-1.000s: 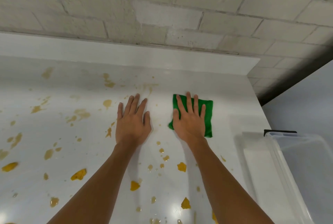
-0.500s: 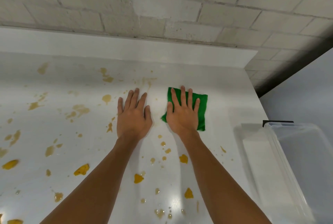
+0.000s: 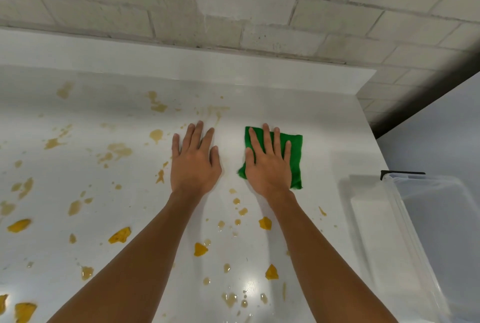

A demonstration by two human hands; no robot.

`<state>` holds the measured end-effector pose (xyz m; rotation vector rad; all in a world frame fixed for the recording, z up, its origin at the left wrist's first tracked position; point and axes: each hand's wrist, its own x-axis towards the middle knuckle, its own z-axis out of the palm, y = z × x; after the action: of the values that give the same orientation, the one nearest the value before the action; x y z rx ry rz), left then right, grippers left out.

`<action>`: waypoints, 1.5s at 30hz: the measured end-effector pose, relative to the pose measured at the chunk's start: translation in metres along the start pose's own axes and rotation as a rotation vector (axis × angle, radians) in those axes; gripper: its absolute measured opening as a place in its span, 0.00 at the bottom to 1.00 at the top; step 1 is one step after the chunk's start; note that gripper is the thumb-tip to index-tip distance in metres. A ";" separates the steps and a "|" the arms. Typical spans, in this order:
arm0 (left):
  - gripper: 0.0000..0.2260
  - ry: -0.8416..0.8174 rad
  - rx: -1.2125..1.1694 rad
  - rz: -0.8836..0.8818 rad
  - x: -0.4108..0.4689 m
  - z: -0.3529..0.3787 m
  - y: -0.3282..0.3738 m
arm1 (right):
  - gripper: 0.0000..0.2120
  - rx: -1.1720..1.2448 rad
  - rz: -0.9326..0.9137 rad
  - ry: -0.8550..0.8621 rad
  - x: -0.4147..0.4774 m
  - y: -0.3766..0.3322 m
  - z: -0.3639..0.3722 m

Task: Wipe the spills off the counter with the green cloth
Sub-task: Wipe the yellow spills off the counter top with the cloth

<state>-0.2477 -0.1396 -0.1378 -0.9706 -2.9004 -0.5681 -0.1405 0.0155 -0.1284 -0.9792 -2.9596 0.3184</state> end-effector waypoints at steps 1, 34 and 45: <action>0.27 0.001 0.001 0.002 0.000 0.000 0.000 | 0.31 -0.002 -0.037 0.002 -0.005 -0.004 0.001; 0.27 -0.004 -0.010 0.004 -0.002 -0.002 0.000 | 0.28 -0.006 -0.252 0.062 -0.060 -0.012 0.010; 0.28 -0.021 0.004 -0.002 -0.001 -0.002 0.001 | 0.31 0.006 -0.111 -0.004 -0.021 -0.019 0.005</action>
<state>-0.2463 -0.1401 -0.1355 -0.9798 -2.9202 -0.5558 -0.1354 -0.0122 -0.1281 -0.8108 -2.9994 0.3277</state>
